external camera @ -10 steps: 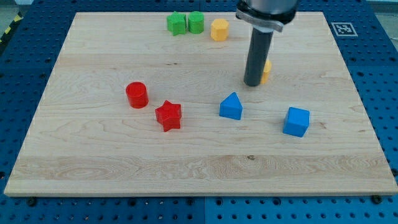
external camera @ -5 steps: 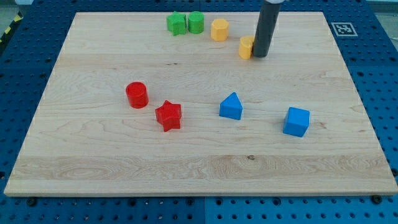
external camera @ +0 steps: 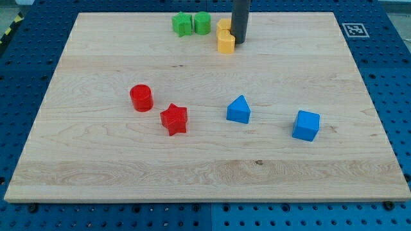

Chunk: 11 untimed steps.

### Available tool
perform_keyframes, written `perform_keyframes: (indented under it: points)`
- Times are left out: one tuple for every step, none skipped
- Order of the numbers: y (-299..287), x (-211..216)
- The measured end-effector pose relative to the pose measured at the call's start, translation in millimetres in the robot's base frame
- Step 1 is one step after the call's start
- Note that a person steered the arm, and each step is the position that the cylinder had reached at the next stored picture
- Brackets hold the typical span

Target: Push the yellow heart towards green circle

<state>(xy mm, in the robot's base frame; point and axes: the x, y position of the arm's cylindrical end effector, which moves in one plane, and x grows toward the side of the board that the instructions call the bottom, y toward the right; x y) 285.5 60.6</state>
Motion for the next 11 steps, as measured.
perform_keyframes:
  points:
    - [-10.4,0.0]
    - [-21.8,0.0]
    - [-11.5,2.1]
    - [-8.7,27.2]
    - [-27.8,34.9]
    - [-27.9,40.9]
    - [-28.5,56.9]
    - [-37.0,57.7]
    - [-52.8,55.2]
    - [-57.5,51.6]
    - [-57.5,40.8]
